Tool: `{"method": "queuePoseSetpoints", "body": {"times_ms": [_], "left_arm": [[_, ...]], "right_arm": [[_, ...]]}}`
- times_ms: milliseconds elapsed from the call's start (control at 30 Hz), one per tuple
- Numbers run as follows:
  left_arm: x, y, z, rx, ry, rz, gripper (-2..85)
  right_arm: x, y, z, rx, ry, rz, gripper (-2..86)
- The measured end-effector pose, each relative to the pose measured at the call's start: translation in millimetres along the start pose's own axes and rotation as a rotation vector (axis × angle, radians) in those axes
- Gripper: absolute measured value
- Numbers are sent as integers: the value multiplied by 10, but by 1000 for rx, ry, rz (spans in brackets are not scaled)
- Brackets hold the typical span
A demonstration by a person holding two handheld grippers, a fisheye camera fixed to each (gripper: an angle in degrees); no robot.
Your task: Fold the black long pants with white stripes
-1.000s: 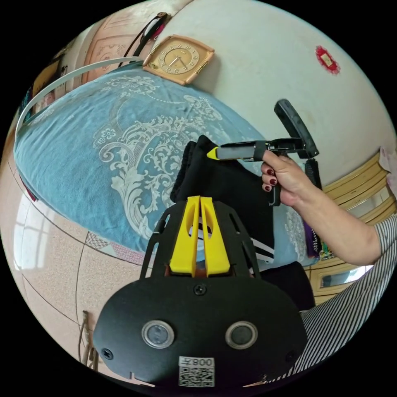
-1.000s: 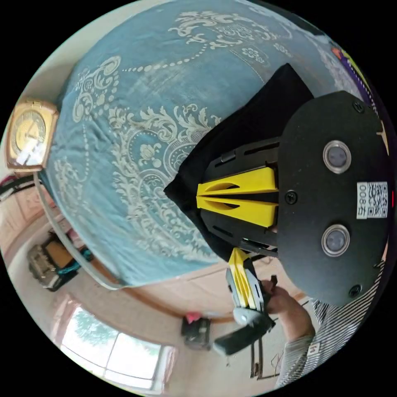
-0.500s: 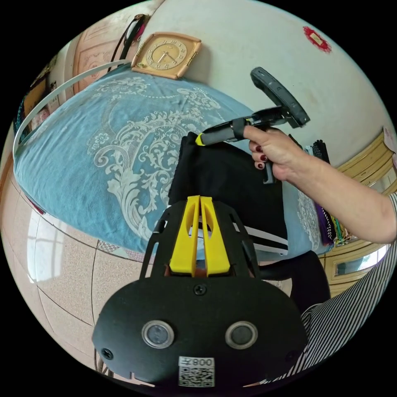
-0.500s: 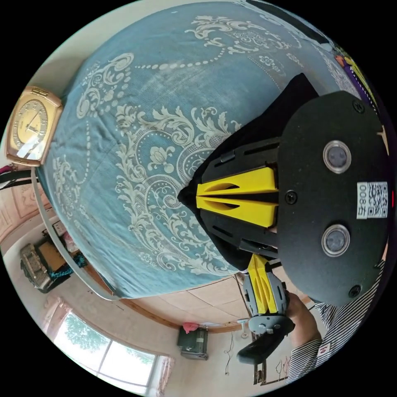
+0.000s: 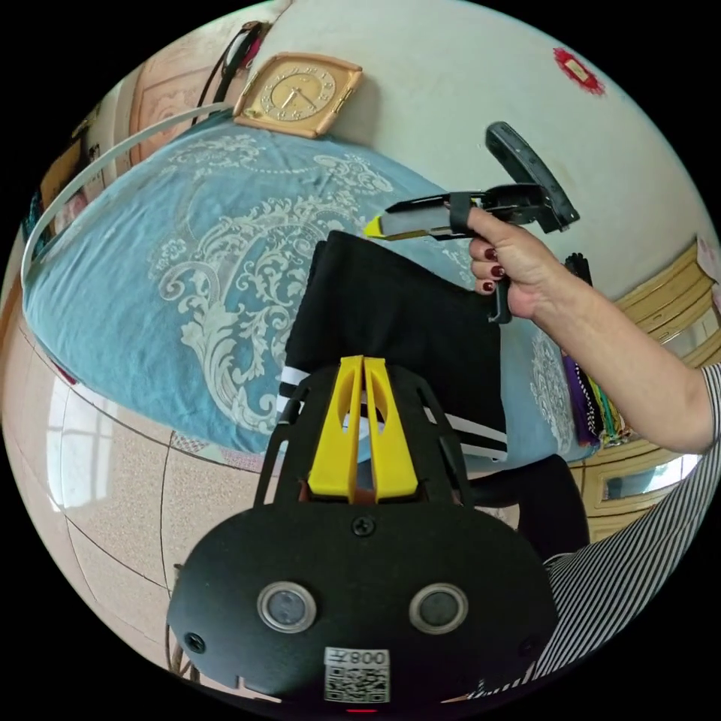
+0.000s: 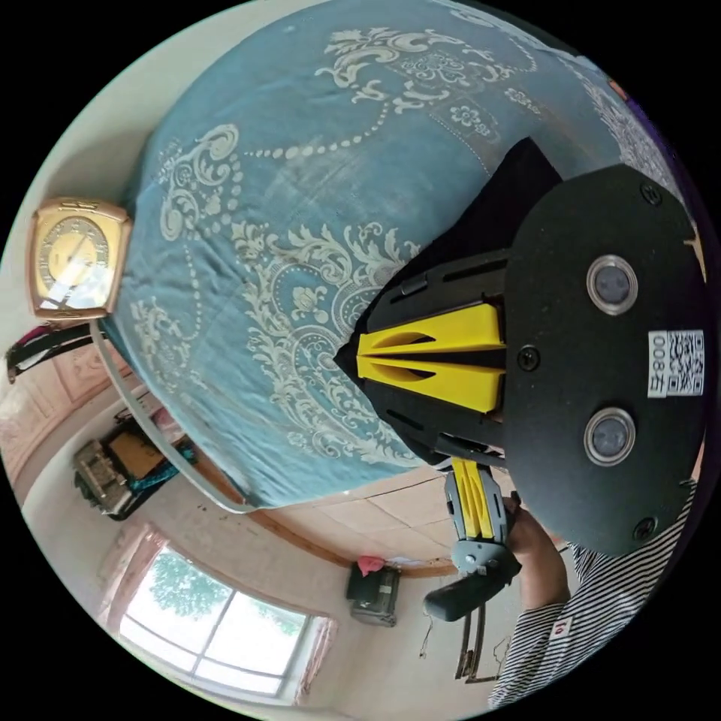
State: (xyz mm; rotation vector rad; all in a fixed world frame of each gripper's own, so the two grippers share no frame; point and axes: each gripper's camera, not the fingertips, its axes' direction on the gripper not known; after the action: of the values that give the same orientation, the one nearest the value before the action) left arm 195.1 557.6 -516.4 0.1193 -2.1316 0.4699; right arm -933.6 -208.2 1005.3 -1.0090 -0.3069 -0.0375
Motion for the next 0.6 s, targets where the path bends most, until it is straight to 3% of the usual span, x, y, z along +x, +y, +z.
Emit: {"method": "queuePoseSetpoints", "body": {"times_ms": [167, 267, 467, 600], "left_arm": [[136, 61, 211, -53, -20, 49, 2], [67, 76, 508, -99, -9, 30, 3], [91, 93, 472, -103, 18, 16, 10], [258, 280, 543, -156, 174, 56, 32]], "right_arm": [[650, 936, -362, 91, 103, 202, 1], [1132, 1312, -99, -39, 114, 343, 1], [1314, 1627, -124, 16, 37, 342, 3], [1342, 2150, -264, 109, -95, 358, 7]]}}
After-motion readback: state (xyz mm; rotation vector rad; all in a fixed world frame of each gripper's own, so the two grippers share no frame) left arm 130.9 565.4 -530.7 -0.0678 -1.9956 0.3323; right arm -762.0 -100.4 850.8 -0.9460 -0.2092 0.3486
